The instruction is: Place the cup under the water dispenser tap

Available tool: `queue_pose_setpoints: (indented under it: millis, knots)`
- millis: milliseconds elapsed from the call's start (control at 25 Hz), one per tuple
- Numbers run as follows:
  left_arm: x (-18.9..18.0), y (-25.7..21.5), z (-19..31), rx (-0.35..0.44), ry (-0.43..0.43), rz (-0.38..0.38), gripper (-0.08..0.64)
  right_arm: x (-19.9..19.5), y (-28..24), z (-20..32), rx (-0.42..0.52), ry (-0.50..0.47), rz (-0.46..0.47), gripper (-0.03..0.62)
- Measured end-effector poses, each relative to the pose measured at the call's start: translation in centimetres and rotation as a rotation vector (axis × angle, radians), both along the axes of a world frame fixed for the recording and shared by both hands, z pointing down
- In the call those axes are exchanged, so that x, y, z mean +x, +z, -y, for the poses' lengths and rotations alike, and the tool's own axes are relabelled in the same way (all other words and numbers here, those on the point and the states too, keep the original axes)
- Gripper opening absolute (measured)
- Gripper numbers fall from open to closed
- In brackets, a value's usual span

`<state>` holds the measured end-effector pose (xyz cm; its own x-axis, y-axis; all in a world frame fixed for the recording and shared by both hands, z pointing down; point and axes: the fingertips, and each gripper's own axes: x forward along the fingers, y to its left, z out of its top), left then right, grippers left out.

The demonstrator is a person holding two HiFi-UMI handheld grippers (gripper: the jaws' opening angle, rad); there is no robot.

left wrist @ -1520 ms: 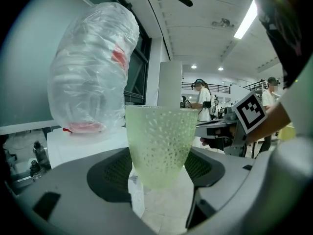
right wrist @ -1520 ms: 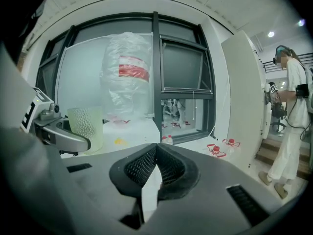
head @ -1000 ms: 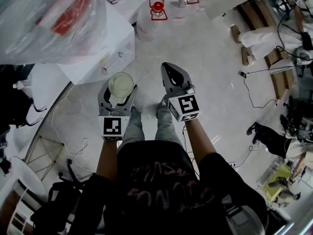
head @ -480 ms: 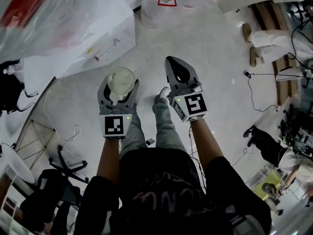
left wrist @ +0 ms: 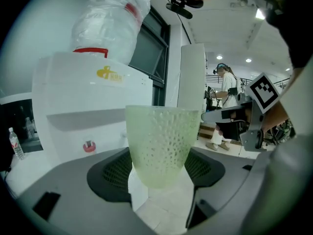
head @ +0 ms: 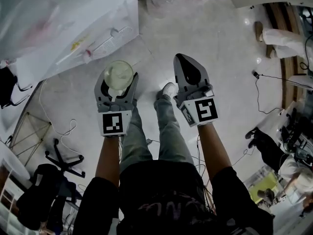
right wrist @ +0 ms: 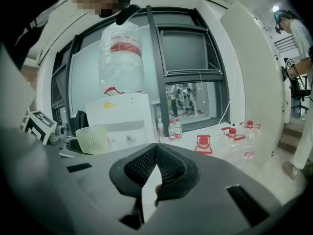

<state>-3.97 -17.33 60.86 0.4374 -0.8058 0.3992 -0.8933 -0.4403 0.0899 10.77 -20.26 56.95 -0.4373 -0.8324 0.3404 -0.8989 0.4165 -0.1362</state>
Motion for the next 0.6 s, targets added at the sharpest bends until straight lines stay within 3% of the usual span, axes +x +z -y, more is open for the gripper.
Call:
queue_pose_setpoints:
  millis: [360,600]
  knots:
    - [-1.4,8.0,1.7,0.01,-0.091,0.025,0.344,2.6,8.8,-0.6,-0.075,-0.011,-0.019,0.014]
    - [-1.3,11.3,4.0,0.052,-0.139,0.034,0.344,2.0,12.7,0.8,0.0,-0.037,0.015,0.014]
